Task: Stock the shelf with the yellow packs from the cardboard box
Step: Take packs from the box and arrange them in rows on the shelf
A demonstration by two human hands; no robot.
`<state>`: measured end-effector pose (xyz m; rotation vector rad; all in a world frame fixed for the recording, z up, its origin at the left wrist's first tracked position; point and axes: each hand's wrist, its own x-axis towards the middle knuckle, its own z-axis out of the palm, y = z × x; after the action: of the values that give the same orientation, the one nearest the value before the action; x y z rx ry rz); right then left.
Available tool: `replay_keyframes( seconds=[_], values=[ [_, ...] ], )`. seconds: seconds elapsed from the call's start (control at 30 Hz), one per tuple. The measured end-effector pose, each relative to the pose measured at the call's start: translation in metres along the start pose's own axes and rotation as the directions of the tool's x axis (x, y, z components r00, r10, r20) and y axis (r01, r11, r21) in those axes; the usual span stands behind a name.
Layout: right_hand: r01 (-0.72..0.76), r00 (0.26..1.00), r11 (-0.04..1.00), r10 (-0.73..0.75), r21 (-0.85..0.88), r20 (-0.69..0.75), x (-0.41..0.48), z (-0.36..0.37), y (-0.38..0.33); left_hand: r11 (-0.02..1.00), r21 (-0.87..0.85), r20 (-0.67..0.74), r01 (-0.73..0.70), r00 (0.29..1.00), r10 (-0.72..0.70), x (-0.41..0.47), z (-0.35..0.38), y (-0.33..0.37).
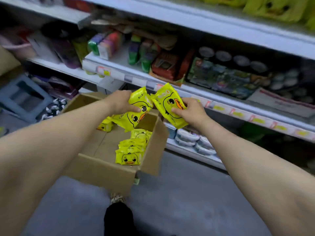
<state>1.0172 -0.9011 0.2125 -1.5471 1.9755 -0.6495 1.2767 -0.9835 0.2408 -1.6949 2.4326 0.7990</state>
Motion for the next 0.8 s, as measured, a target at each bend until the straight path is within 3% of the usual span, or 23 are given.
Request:
replay_keyframes(
  seconds=[0.13, 0.27, 0.37, 0.67, 0.8],
  values=[
    [0.030, 0.986, 0.999, -0.027, 0.014, -0.166, -0.054, -0.107, 0.018, 0.994, -0.018, 0.011, -0.103, 0.995, 0.104, -0.025, -0.030, 0.116],
    [0.036, 0.941, 0.997, -0.010, 0.069, -0.337, -0.106, -0.199, 0.039, 0.944, -0.278, 0.050, -0.180, 0.978, 0.202, -0.051, -0.050, 0.214],
    [0.033, 0.890, 0.993, 0.020, 0.109, -0.456, -0.138, -0.251, 0.060, 0.903, -0.353, 0.060, -0.245, 0.957, 0.283, -0.068, -0.056, 0.274],
    [-0.025, 0.709, 0.954, 0.227, 0.298, -0.668, -0.206, -0.355, 0.120, 0.892, -0.173, 0.091, -0.417, 0.895, 0.436, -0.076, -0.068, 0.415],
    [-0.040, 0.617, 0.956, 0.253, 0.292, -0.745, -0.225, -0.391, 0.143, 0.867, -0.111, 0.105, -0.485, 0.862, 0.496, -0.067, -0.065, 0.473]
  ],
)
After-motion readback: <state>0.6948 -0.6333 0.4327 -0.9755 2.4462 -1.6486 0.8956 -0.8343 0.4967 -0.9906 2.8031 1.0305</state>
